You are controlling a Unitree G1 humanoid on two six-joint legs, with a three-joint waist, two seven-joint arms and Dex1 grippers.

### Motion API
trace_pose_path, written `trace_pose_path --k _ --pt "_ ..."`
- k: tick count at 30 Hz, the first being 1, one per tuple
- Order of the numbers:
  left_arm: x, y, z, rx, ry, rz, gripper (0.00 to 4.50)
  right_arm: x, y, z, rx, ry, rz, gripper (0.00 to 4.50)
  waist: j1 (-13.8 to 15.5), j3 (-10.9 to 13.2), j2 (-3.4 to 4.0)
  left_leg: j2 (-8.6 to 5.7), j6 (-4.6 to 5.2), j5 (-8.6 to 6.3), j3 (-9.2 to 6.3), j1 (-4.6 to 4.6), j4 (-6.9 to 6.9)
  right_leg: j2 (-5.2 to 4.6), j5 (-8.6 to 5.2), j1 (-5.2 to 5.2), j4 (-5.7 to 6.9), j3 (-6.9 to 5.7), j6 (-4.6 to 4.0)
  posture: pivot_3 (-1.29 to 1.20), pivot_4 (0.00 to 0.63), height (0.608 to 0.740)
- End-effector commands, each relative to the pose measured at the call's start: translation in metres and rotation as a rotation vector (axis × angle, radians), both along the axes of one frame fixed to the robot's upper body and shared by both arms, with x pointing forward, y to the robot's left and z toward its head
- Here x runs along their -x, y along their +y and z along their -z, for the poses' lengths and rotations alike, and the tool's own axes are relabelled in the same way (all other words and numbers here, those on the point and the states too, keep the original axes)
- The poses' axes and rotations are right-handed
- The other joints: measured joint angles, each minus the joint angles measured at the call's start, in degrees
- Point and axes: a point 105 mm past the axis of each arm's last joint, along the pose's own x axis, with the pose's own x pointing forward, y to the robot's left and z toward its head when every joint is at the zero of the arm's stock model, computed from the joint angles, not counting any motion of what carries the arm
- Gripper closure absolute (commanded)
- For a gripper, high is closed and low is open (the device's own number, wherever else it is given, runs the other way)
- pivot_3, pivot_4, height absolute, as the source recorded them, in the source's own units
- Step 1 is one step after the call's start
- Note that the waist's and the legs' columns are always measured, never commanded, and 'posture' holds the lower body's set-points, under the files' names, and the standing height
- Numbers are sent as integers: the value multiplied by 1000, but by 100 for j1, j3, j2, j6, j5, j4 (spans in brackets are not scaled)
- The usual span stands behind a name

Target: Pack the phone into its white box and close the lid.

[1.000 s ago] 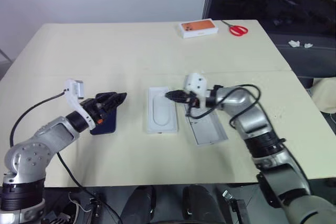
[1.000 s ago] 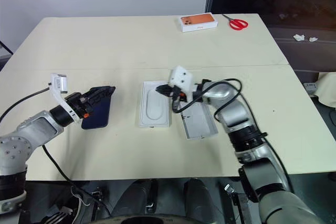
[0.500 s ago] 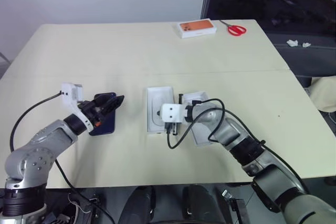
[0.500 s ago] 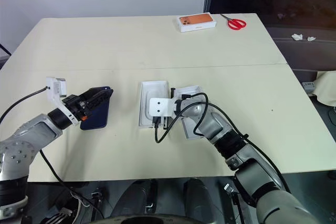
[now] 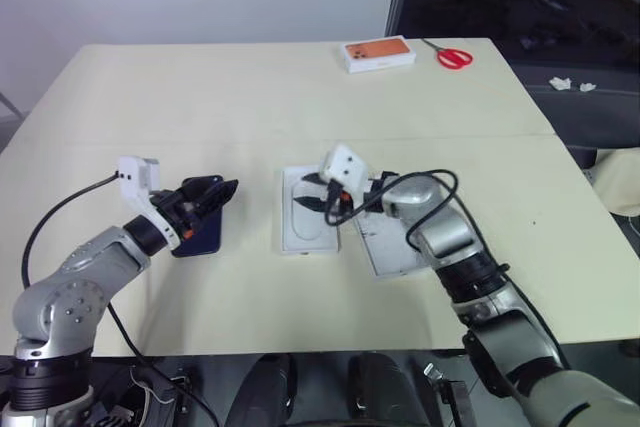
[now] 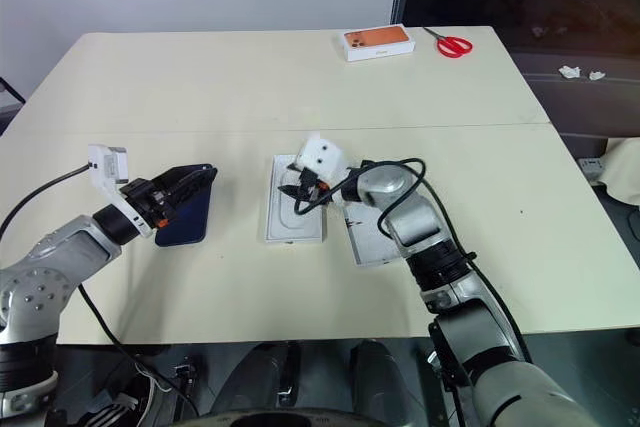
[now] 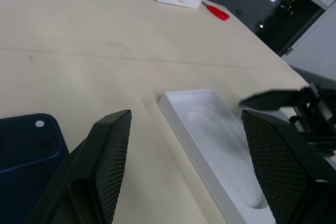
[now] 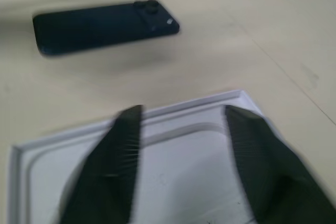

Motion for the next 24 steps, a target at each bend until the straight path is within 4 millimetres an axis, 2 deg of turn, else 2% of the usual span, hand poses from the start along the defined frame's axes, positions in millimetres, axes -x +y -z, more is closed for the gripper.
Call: trace_pose_path --k 1,5,10,15,19,22,24 --pt "0 9 -9 -24 -43 -16 967 9 2 -22 -66 -6 -49 31 -15 0 1 0 0 0 0 0 -1 0 0 0 0 0 0 0 150 740" --pt "-1 15 -8 -20 -34 -26 967 16 3 -23 -69 16 -79 31 -16 1 1 1 0 0 1 0 -2 1 0 -4 0 0 0 0 150 740" --pt "-2 34 -4 14 12 -67 967 8 9 -25 -72 -45 -29 31 -17 1 1 1 0 0 1 -1 -2 0 0 -5 0 0 0 0 150 740" --pt "1 65 8 19 112 -127 967 8 44 -28 -80 -123 -32 31 -58 1 2 2 -1 0 2 -1 -5 3 0 -12 5 2 0 0 150 740" --pt "4 90 10 55 156 -173 967 12 73 -24 -64 -175 -81 31 -41 1 2 2 -2 1 2 -2 -5 3 0 -20 7 2 0 0 150 740" --pt "6 107 13 119 206 -203 967 14 93 -20 -75 -154 -112 884 -40 2 3 2 -3 1 0 -1 -4 3 0 -27 7 -2 0 0 150 740" --pt "9 120 16 151 241 -228 967 19 111 -13 -2 -243 -159 1947 -40 2 2 2 -2 1 -1 0 -4 3 0 -32 7 -3 0 0 150 740"
